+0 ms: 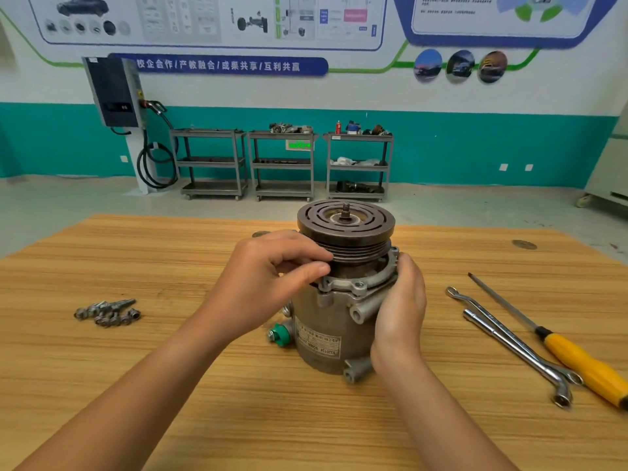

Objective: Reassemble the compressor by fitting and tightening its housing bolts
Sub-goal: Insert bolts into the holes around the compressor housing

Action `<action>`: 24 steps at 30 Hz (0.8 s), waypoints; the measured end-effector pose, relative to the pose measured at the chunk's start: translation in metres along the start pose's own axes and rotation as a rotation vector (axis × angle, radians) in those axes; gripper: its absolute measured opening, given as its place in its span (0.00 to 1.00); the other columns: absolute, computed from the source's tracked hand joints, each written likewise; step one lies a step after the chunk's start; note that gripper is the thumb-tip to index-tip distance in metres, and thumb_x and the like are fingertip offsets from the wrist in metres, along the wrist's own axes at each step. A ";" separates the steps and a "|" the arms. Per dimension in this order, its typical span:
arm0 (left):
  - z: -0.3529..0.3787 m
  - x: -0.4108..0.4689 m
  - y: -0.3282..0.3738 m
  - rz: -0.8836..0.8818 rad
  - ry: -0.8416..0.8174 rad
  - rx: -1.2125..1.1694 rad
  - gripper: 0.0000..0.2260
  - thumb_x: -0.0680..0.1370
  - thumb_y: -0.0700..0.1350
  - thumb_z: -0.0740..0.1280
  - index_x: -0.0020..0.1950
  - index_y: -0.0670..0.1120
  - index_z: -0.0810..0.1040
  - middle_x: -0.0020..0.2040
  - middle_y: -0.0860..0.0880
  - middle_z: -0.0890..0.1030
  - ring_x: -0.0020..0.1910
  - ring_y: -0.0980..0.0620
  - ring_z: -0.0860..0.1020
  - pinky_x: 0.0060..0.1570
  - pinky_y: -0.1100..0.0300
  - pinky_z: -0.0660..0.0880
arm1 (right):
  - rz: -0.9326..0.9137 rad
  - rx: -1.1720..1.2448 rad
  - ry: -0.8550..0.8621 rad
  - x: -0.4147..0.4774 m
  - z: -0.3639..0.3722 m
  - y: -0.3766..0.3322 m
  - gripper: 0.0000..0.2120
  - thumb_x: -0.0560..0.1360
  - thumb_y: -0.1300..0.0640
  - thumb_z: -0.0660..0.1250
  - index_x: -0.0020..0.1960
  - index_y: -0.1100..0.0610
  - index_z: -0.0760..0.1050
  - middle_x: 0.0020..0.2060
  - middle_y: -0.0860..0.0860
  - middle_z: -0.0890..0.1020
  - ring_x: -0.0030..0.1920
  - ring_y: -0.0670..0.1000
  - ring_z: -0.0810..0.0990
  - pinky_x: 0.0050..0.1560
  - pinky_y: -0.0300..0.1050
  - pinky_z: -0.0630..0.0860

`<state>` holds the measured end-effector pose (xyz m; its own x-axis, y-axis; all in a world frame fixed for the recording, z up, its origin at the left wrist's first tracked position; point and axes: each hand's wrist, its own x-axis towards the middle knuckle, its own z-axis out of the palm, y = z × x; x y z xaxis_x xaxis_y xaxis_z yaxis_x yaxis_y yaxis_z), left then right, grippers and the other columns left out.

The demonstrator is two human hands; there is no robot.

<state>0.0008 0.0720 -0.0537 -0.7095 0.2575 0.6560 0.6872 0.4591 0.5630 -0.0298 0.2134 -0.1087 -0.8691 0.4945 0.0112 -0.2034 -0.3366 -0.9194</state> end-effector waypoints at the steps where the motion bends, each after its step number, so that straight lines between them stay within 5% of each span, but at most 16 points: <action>1: 0.001 0.001 0.000 0.011 0.005 0.009 0.10 0.71 0.37 0.71 0.48 0.50 0.81 0.43 0.56 0.81 0.45 0.59 0.79 0.45 0.63 0.77 | -0.007 -0.010 -0.001 0.000 -0.001 0.000 0.19 0.80 0.48 0.55 0.65 0.56 0.72 0.63 0.53 0.75 0.64 0.52 0.73 0.67 0.56 0.67; 13: 0.007 0.001 -0.005 0.286 0.084 0.257 0.08 0.71 0.40 0.70 0.48 0.41 0.83 0.44 0.54 0.80 0.45 0.58 0.78 0.45 0.64 0.77 | -0.023 0.003 -0.002 -0.001 -0.001 -0.001 0.16 0.80 0.49 0.55 0.65 0.52 0.71 0.62 0.49 0.74 0.62 0.48 0.73 0.66 0.49 0.69; 20: 0.020 -0.007 -0.014 0.291 0.298 0.204 0.06 0.70 0.37 0.71 0.45 0.38 0.83 0.44 0.51 0.80 0.45 0.57 0.79 0.44 0.63 0.78 | -0.029 0.010 -0.014 -0.001 -0.002 -0.001 0.16 0.80 0.49 0.55 0.66 0.51 0.70 0.63 0.48 0.73 0.62 0.47 0.72 0.63 0.44 0.69; 24: 0.021 -0.005 -0.015 0.283 0.280 0.232 0.06 0.71 0.39 0.71 0.46 0.39 0.83 0.44 0.46 0.79 0.43 0.56 0.77 0.42 0.61 0.77 | -0.031 0.018 -0.017 0.000 -0.003 0.000 0.16 0.80 0.48 0.56 0.66 0.50 0.70 0.63 0.48 0.73 0.63 0.47 0.72 0.61 0.42 0.68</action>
<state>-0.0088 0.0820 -0.0761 -0.4077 0.1754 0.8961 0.7721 0.5902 0.2357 -0.0287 0.2162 -0.1099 -0.8699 0.4910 0.0465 -0.2383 -0.3359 -0.9112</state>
